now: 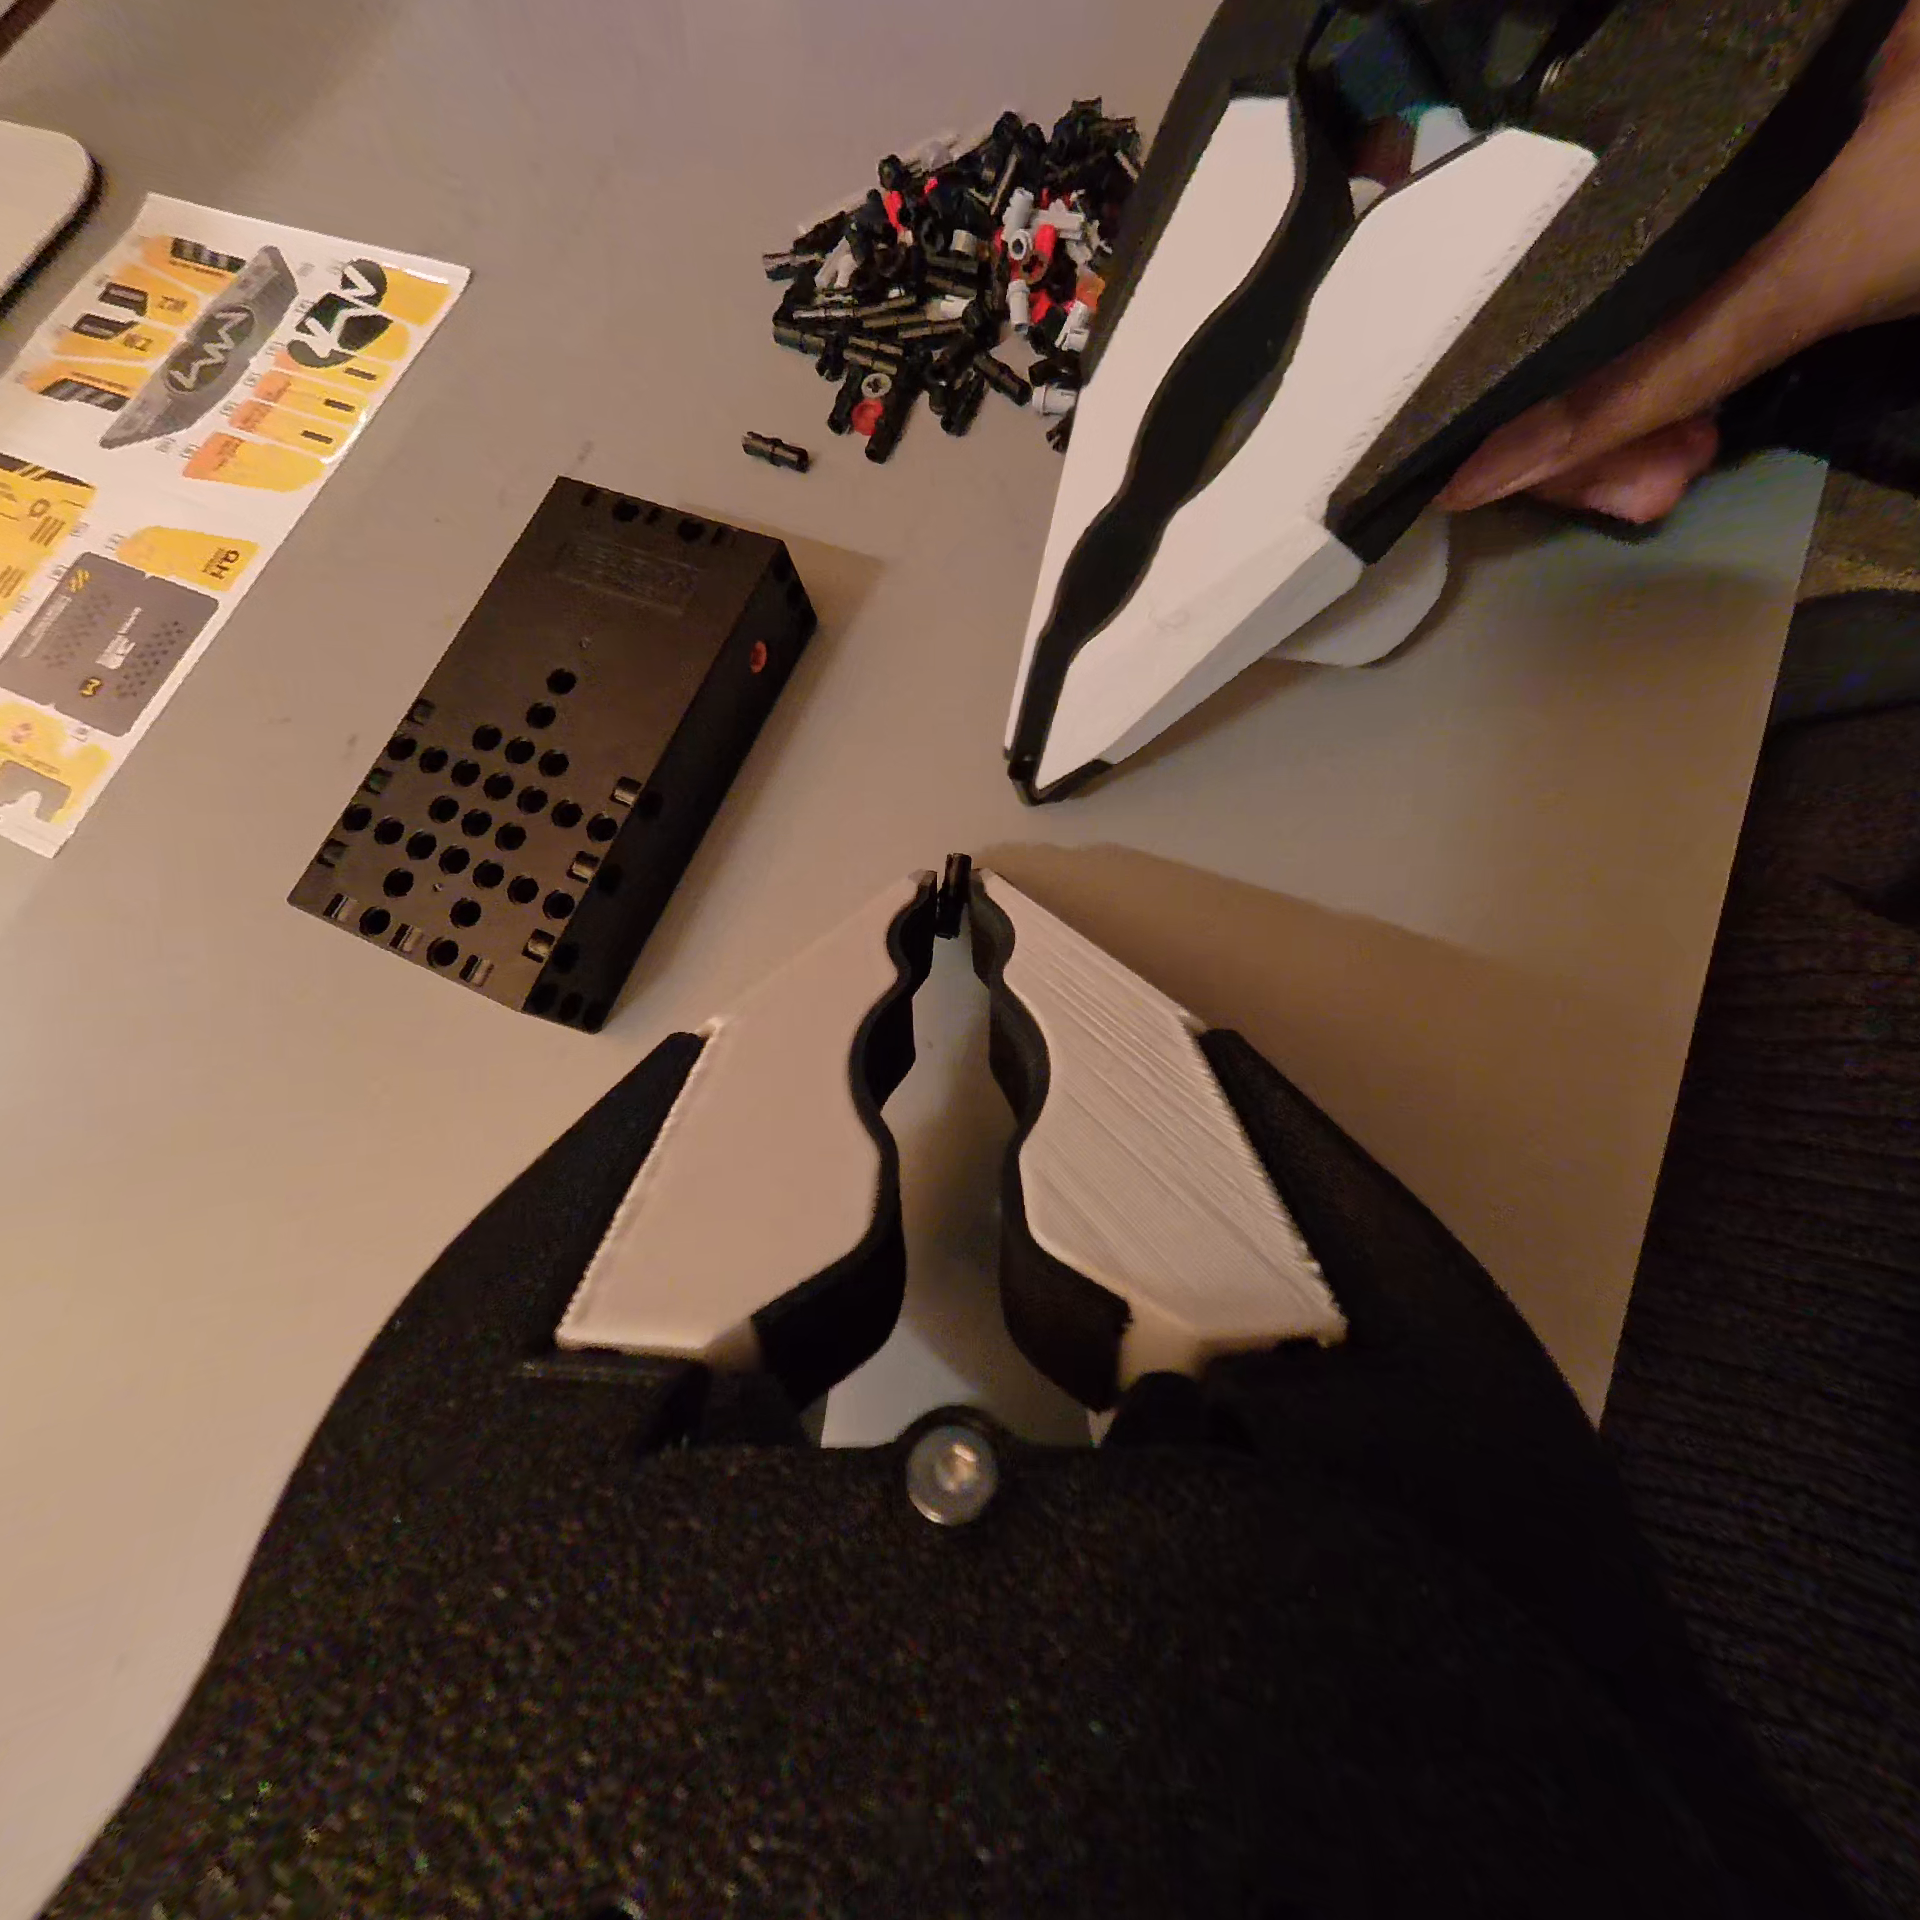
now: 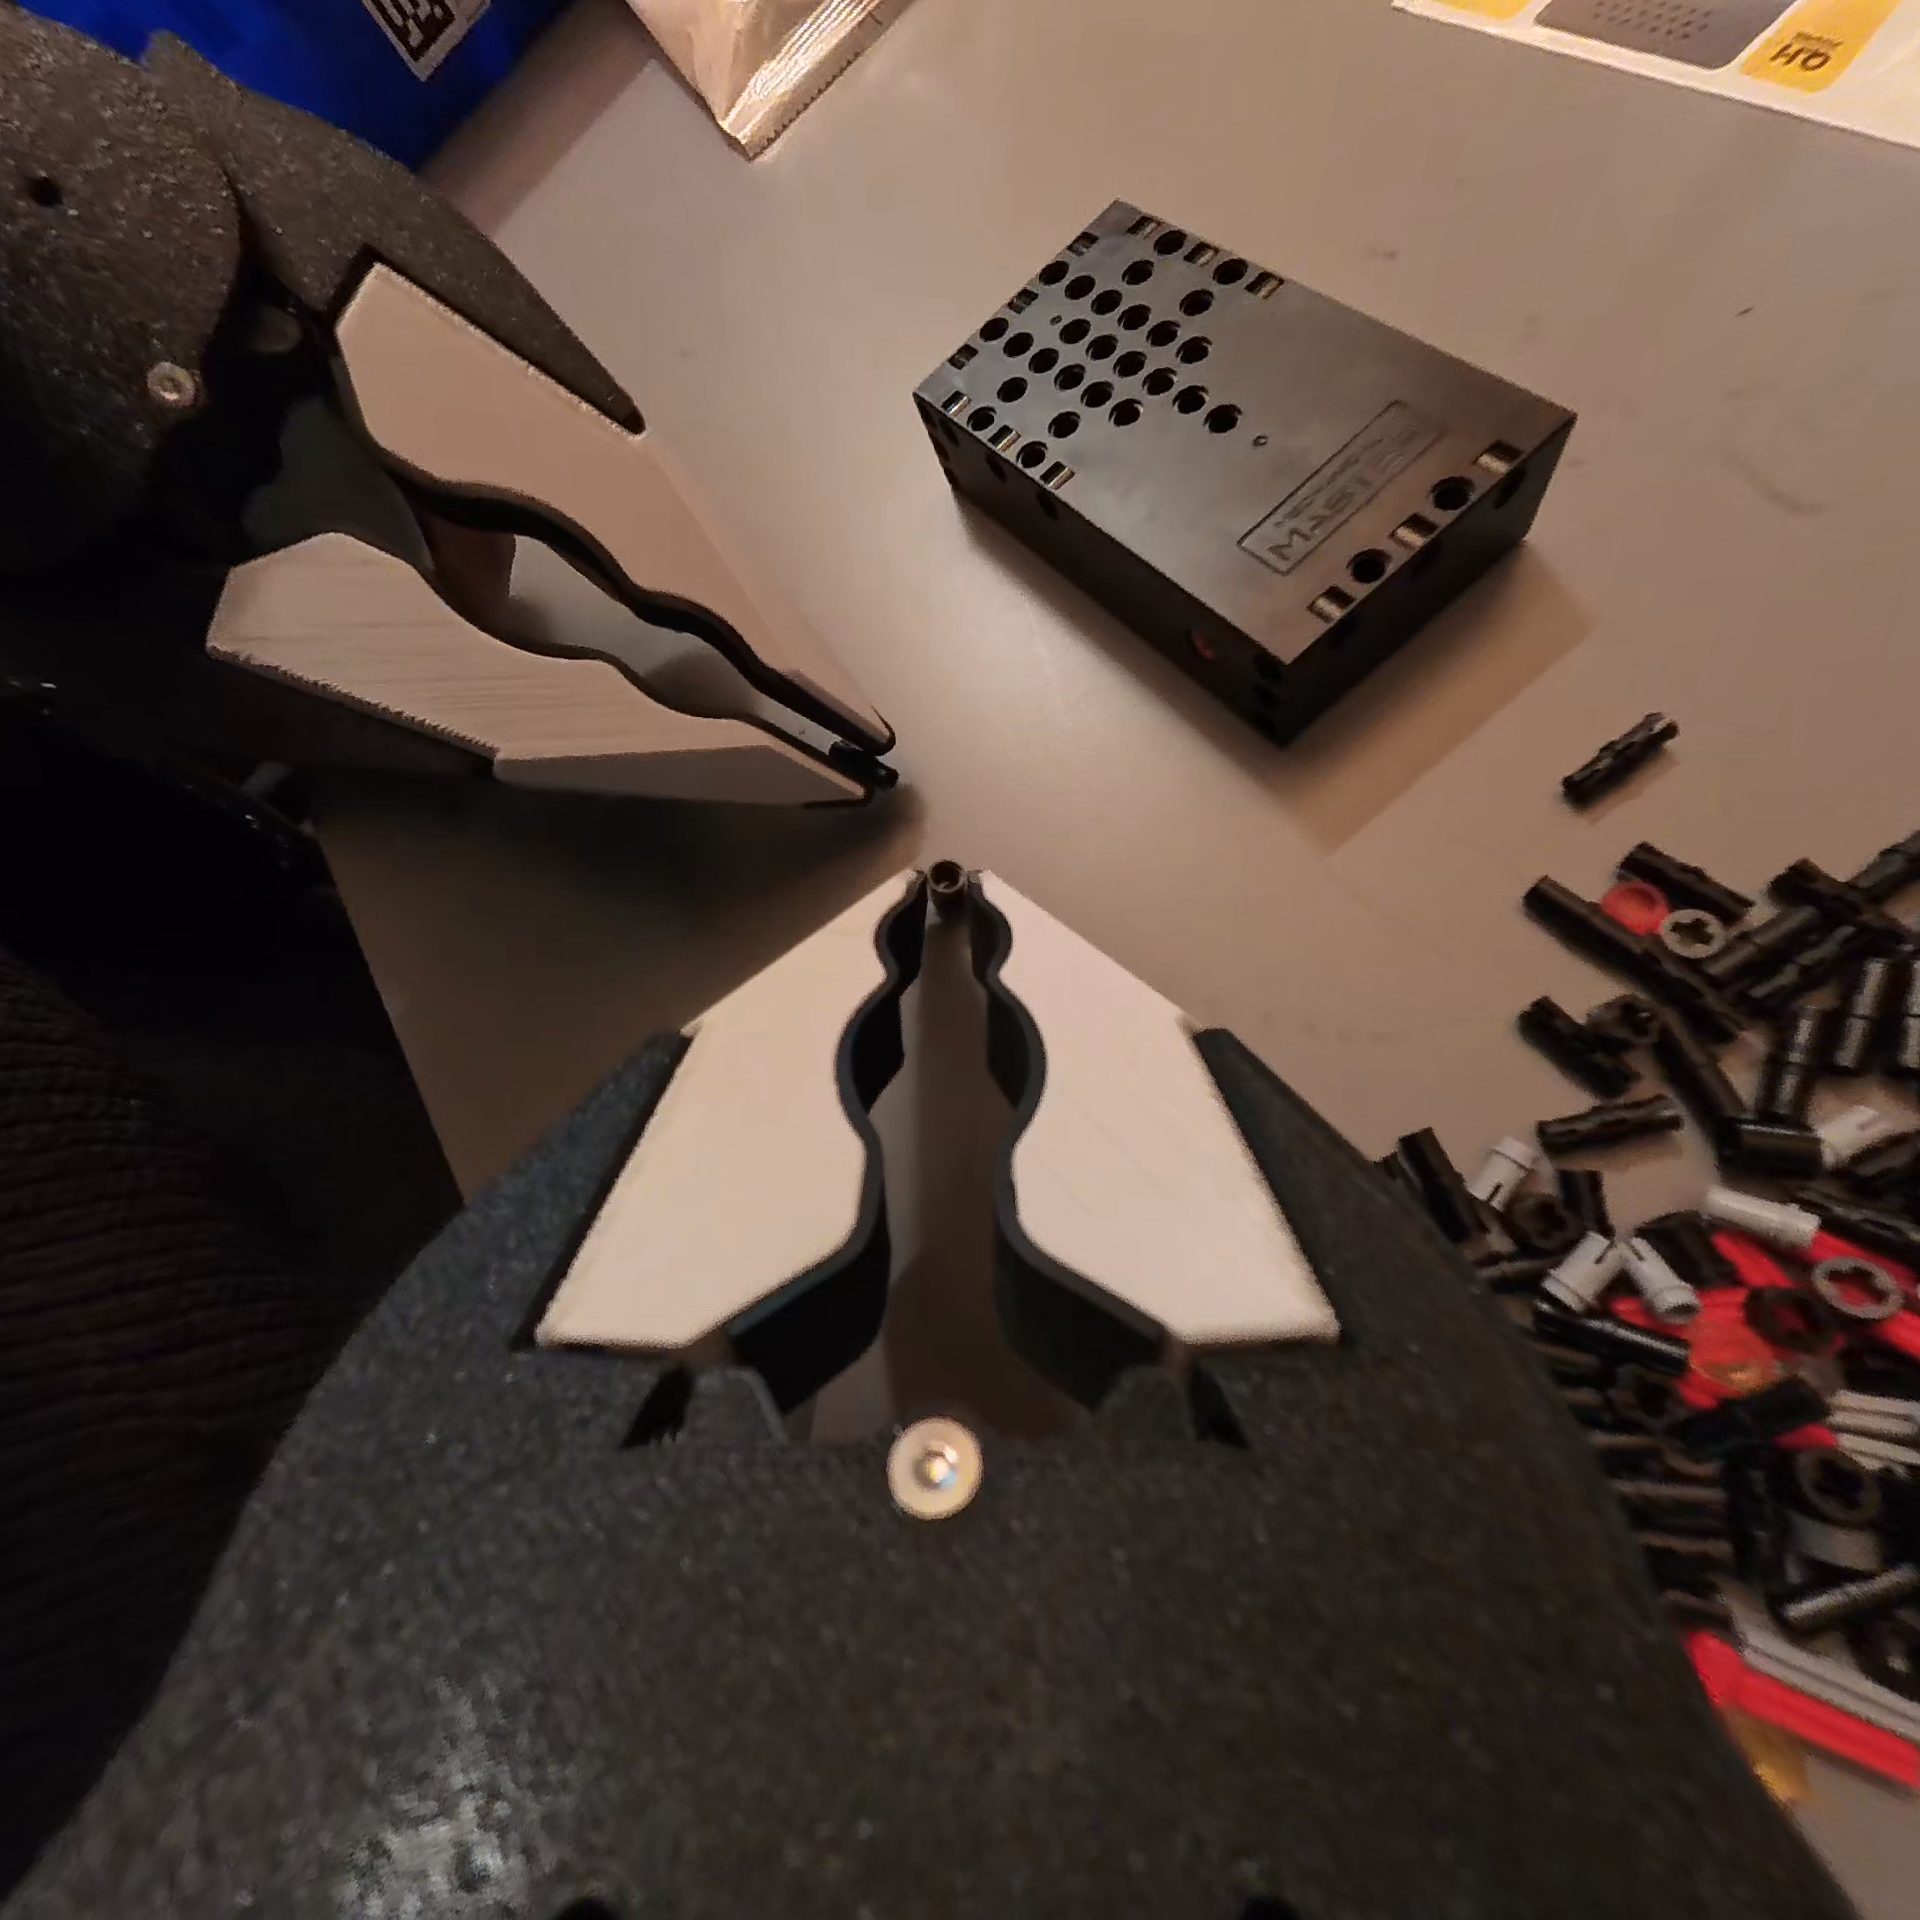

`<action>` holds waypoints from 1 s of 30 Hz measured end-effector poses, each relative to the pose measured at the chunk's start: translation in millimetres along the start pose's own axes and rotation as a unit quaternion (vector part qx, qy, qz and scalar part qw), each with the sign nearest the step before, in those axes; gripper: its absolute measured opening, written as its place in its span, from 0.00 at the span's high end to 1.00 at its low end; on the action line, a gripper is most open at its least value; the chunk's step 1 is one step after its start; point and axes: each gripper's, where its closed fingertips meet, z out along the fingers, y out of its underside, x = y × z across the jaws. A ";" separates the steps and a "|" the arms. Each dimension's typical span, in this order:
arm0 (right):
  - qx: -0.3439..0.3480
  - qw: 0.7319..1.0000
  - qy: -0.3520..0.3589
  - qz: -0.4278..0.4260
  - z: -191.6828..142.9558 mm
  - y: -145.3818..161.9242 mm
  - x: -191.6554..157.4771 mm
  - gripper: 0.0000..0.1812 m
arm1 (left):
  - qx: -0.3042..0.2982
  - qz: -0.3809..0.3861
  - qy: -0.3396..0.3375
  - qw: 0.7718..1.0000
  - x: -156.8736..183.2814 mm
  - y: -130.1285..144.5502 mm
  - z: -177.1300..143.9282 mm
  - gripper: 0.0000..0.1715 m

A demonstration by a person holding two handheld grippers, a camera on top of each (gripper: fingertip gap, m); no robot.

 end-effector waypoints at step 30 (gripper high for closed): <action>-0.004 1.000 -0.013 -0.011 -0.4 1.6 -4.9 0.94 | -0.012 0.004 0.000 1.000 0.7 3.4 2.7 0.97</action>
